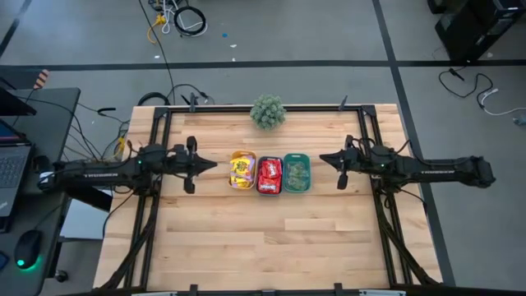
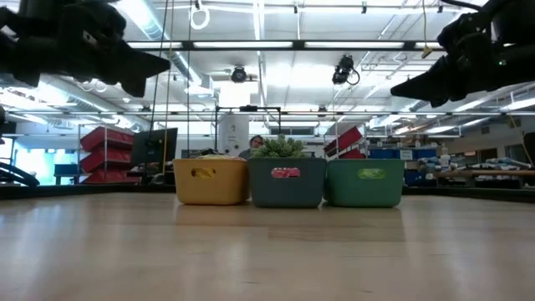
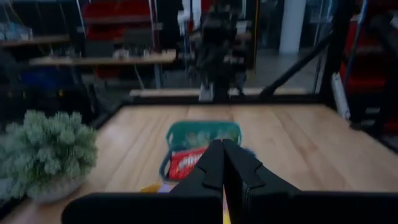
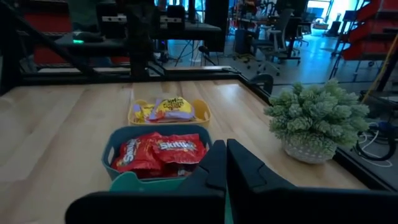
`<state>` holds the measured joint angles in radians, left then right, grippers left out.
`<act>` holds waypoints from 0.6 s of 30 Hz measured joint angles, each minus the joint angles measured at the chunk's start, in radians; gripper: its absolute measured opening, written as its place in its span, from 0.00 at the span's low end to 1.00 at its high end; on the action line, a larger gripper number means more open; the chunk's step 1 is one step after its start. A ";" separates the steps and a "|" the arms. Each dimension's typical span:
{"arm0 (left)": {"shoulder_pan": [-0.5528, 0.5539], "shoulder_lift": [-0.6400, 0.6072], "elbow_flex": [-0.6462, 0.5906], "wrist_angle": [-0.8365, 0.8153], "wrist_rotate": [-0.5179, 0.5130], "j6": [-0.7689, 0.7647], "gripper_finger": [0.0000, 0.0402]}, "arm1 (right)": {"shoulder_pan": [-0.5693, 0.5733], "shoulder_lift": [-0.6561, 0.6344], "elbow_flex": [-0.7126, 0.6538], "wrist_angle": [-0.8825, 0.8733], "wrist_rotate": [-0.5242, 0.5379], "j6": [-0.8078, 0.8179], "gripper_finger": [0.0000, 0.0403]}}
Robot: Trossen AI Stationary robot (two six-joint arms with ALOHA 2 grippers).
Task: Sort candy
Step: Return to Home Position
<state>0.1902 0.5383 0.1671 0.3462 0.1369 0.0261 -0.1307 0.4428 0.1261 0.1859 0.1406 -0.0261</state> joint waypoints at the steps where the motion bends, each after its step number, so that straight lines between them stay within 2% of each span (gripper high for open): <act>1: 0.000 -0.012 -0.020 0.034 0.006 0.000 0.00 | 0.000 -0.010 0.000 -0.007 0.000 0.000 0.00; 6: 0.000 -0.040 -0.121 0.167 0.024 -0.023 0.00 | 0.000 -0.056 -0.039 -0.003 -0.001 0.000 0.00; 9: 0.000 -0.063 -0.153 0.193 0.036 -0.035 0.00 | -0.001 -0.101 -0.074 0.012 -0.002 0.004 0.00; 18: 0.016 -0.253 -0.159 -0.016 0.021 -0.034 0.00 | -0.001 -0.289 -0.115 -0.080 -0.004 0.000 0.00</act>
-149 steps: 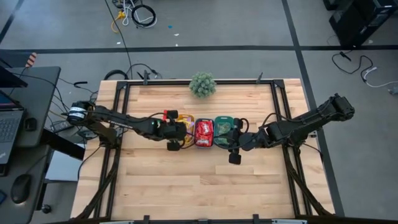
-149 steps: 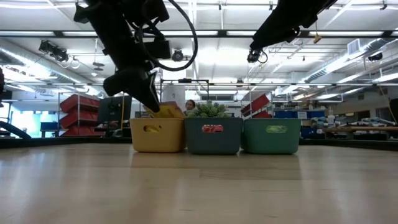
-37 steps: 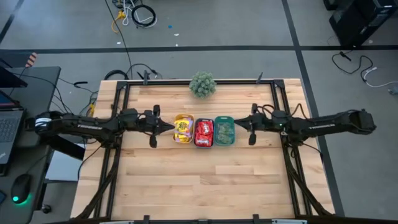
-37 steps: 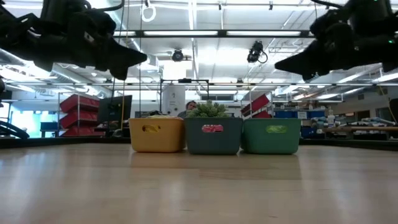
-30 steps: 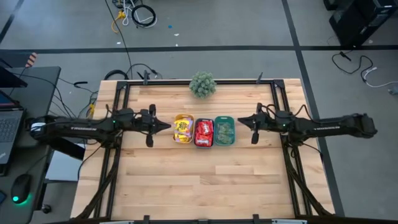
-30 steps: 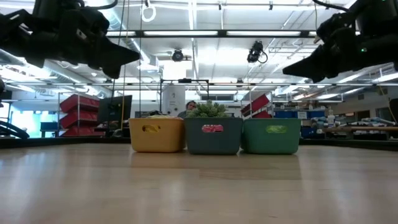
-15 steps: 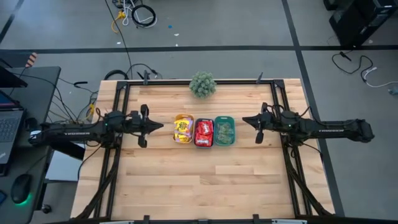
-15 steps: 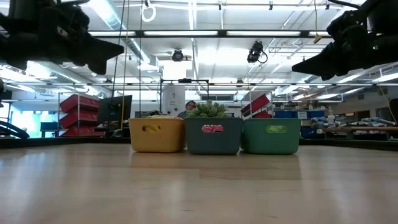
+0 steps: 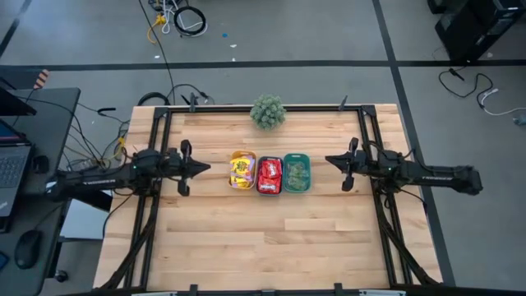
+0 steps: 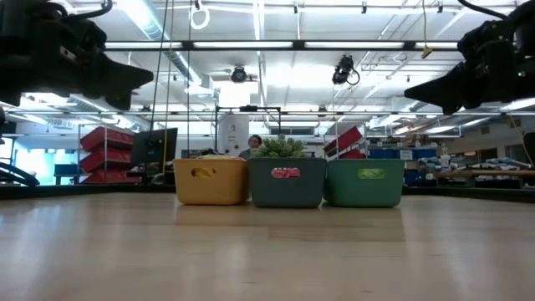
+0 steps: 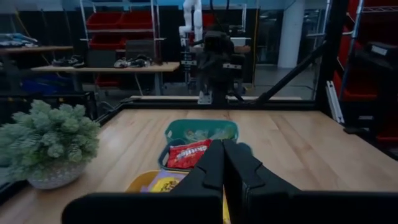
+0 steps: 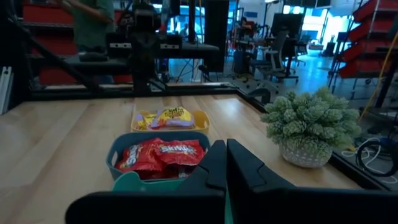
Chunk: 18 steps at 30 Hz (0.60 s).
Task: Sort candy
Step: Return to Home Position
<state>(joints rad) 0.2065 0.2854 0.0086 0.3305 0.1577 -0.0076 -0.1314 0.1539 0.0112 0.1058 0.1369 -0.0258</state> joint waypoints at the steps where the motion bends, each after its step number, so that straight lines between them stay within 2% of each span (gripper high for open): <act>1: 0.006 -0.031 0.000 -0.026 0.000 0.001 0.00 | 0.000 -0.022 -0.002 -0.015 0.000 -0.001 0.00; 9: 0.039 -0.288 0.000 -0.289 -0.001 -0.002 0.00 | 0.001 -0.134 -0.003 -0.080 -0.040 -0.007 0.00; 18: 0.039 -0.286 0.000 -0.269 0.011 0.010 0.00 | 0.001 -0.136 -0.005 -0.077 -0.053 0.021 0.00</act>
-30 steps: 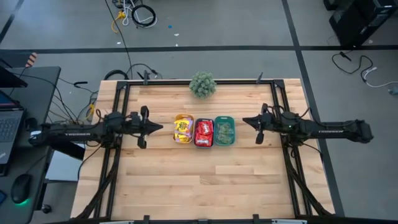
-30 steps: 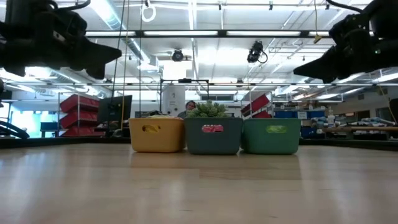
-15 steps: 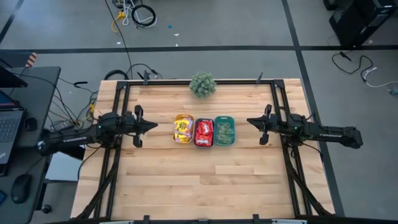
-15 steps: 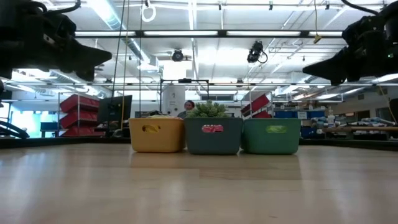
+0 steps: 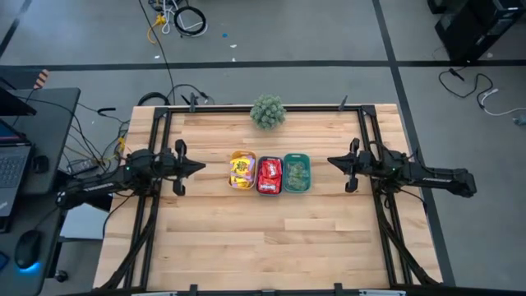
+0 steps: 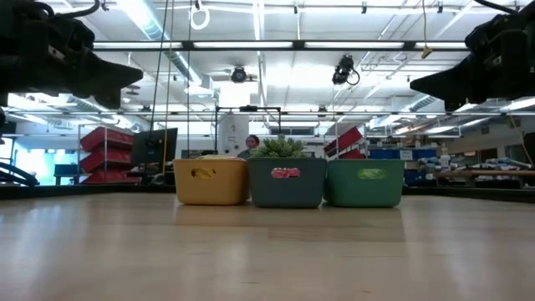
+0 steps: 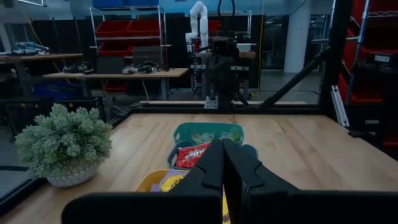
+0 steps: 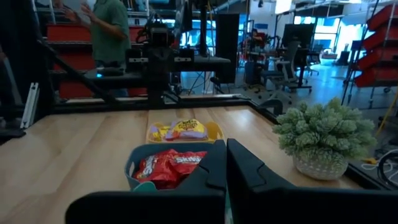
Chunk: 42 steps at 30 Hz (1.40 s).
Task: Sort candy
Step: Return to Home Position
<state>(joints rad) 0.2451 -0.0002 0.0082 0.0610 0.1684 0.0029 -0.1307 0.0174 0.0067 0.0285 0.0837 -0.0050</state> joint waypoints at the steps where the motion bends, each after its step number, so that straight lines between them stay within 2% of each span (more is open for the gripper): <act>1: 0.000 0.000 0.000 0.002 0.000 -0.004 0.00 | 0.000 0.000 0.000 0.000 0.000 0.001 0.00; 10: 0.002 0.000 0.000 -0.025 -0.023 -0.067 0.00 | -0.028 0.006 0.000 0.001 0.002 0.013 0.00; 15: 0.002 0.002 0.000 -0.028 -0.047 -0.063 0.00 | -0.053 0.039 0.000 0.016 0.083 0.033 0.00; 19: 0.002 0.006 0.000 -0.029 -0.048 -0.064 0.00 | -0.073 0.071 0.000 0.017 0.095 0.032 0.00; 42: 0.002 0.006 -0.001 -0.029 -0.046 -0.060 0.00 | -0.081 0.092 0.000 0.022 0.098 0.002 0.00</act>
